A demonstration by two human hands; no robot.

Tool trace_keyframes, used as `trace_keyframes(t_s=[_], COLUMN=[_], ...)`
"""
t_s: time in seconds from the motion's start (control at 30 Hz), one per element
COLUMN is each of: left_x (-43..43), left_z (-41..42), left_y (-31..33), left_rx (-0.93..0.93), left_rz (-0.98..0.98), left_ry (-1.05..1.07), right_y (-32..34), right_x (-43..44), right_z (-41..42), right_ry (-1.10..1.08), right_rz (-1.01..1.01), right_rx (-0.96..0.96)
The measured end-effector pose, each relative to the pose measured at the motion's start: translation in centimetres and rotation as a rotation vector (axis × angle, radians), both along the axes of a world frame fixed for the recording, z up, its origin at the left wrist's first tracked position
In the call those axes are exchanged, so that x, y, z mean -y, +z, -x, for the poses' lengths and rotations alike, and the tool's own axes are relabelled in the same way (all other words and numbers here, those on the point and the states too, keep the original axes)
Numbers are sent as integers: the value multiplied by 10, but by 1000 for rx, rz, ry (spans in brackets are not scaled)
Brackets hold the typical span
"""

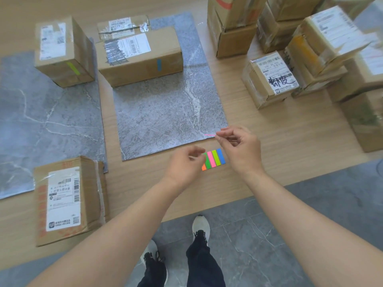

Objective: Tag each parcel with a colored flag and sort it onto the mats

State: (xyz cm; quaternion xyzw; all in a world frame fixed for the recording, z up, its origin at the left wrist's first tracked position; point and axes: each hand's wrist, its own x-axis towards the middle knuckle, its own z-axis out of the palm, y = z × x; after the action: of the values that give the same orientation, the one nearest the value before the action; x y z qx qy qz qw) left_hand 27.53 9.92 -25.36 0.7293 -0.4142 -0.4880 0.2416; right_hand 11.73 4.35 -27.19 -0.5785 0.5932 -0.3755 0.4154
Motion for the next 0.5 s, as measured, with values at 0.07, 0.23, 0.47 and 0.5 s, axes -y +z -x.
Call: trace_keyframes(t_s=[0.07,0.23,0.47,0.5], left_x=[7,0,-45,-54], left_z=[-6,-34,-80,-88], left_y=[16,47,67,67], left_rx=[-356,-695,-697,-653], left_rz=[-140,-248,-183,-161], left_ry=[342,575,545,519], right_y=[6,20,45,48], right_x=[-12,-35,-77,-82], right_z=[-7,-30,-74,-80], right_ry=[55,137,330,354], right_rz=[39,137,239,229], right_rx=[64,44,71,70])
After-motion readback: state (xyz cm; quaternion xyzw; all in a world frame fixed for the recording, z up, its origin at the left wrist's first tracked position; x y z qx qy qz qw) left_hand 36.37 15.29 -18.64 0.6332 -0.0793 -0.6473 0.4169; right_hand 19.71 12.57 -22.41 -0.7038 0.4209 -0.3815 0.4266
